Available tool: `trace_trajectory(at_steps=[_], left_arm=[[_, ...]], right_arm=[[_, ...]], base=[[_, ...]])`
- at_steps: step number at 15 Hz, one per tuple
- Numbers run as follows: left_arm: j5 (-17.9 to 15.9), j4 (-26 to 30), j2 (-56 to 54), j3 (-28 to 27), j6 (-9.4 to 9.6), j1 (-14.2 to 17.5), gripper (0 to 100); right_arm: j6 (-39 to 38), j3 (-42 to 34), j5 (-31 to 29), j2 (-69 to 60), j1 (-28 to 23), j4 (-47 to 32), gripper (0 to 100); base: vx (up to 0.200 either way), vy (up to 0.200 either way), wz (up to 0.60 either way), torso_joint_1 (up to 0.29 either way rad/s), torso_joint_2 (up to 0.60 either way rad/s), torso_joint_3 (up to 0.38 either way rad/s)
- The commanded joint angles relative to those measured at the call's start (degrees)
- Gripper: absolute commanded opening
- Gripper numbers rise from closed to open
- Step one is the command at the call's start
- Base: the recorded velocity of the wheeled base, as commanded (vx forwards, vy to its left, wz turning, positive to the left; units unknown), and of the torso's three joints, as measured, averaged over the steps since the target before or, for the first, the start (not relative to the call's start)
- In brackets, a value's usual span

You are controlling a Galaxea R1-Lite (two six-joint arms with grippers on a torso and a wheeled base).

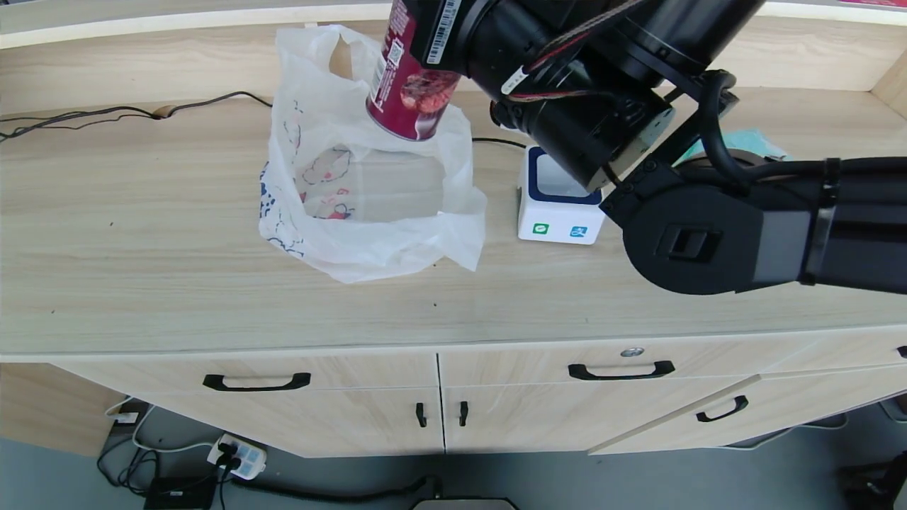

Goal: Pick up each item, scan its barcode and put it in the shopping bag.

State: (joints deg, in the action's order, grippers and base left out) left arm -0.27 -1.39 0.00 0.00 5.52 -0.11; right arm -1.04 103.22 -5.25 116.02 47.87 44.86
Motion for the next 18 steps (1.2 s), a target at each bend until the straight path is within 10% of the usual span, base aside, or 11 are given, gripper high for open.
trace_trajectory(at_steps=[1,18], left_arm=[[0.00,-0.02,0.09,0.00,0.01,0.02,100],[0.00,0.07,0.09,0.00,-0.16,0.02,100]], right_arm=[[-0.90,5.59,-1.78,5.10,0.73,-0.04,0],[5.78,-14.01,-1.51,-9.76,-2.35,0.05,0]], base=[[0.000,0.000,0.00,0.000,0.00,0.000],[0.000,0.071,0.00,0.002,0.00,0.001]])
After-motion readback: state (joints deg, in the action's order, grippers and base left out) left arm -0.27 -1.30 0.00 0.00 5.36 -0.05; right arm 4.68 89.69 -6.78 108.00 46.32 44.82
